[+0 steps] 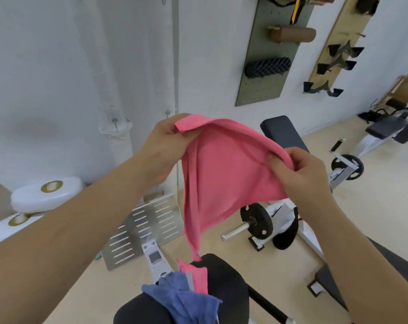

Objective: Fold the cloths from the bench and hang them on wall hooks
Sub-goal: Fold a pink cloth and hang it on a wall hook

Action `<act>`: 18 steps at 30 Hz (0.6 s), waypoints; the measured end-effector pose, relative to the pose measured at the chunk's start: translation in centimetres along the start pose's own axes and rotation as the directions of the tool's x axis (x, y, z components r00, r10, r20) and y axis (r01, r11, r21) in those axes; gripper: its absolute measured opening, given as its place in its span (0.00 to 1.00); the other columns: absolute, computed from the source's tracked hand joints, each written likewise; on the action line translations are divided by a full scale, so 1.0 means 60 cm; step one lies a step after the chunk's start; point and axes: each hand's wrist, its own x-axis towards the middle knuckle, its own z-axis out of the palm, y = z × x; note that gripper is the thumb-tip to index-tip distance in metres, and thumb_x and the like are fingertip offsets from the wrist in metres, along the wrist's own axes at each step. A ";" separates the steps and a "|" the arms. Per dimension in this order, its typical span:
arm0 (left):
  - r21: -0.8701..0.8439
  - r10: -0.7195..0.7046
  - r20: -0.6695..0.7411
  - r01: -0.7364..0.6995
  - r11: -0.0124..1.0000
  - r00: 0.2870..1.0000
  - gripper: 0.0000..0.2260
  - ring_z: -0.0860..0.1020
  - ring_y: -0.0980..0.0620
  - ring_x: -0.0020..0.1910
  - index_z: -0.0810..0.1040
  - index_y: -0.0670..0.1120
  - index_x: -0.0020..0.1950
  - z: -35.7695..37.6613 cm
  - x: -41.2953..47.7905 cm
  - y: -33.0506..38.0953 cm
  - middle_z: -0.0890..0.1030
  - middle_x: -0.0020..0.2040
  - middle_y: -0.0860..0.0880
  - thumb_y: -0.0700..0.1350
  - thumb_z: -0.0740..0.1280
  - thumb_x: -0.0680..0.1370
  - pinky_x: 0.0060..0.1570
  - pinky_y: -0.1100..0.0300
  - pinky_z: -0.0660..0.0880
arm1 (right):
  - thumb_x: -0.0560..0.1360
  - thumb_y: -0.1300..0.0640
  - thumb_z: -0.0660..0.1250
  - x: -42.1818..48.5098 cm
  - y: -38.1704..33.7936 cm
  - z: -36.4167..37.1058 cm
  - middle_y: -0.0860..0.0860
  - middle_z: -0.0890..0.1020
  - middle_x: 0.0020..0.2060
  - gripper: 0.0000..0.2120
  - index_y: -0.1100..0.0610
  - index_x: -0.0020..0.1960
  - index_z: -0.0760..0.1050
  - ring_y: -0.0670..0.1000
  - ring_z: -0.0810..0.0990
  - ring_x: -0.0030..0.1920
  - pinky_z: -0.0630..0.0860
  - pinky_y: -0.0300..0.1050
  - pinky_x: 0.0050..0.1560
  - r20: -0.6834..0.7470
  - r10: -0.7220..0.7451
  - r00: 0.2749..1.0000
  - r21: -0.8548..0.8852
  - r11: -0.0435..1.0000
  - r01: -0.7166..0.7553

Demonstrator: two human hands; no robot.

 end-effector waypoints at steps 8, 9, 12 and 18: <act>0.226 -0.098 -0.124 0.125 0.966 0.987 0.05 0.81 0.48 0.43 0.86 0.44 0.53 -0.033 -0.107 -0.048 0.86 0.48 0.37 0.43 0.71 0.80 0.48 0.48 0.80 | 0.76 0.52 0.75 -0.056 0.042 0.025 0.45 0.77 0.28 0.11 0.58 0.40 0.79 0.43 0.73 0.29 0.74 0.36 0.32 0.125 0.046 0.991 0.052 0.997 -0.053; 0.258 -0.129 -0.115 0.155 0.954 0.985 0.06 0.82 0.46 0.41 0.86 0.44 0.52 -0.044 -0.130 -0.065 0.86 0.46 0.36 0.44 0.71 0.80 0.47 0.46 0.81 | 0.76 0.53 0.75 -0.072 0.057 0.024 0.49 0.77 0.28 0.10 0.58 0.41 0.79 0.45 0.74 0.29 0.75 0.39 0.32 0.191 0.068 0.979 0.038 0.996 -0.076; 0.337 -0.250 -0.064 0.257 0.906 0.966 0.06 0.83 0.46 0.41 0.87 0.50 0.51 -0.072 -0.217 -0.120 0.86 0.42 0.45 0.46 0.70 0.81 0.48 0.50 0.81 | 0.73 0.52 0.77 -0.130 0.116 0.019 0.57 0.75 0.30 0.11 0.58 0.41 0.79 0.50 0.72 0.30 0.71 0.49 0.34 0.413 0.143 0.899 -0.037 0.989 -0.140; 0.359 -0.555 0.001 0.517 0.777 0.832 0.13 0.83 0.62 0.45 0.87 0.58 0.50 -0.079 -0.423 -0.223 0.88 0.45 0.58 0.43 0.65 0.83 0.47 0.70 0.76 | 0.71 0.39 0.74 -0.263 0.221 -0.010 0.53 0.83 0.40 0.16 0.52 0.45 0.80 0.50 0.78 0.38 0.76 0.47 0.43 0.700 0.369 0.611 -0.466 0.885 0.001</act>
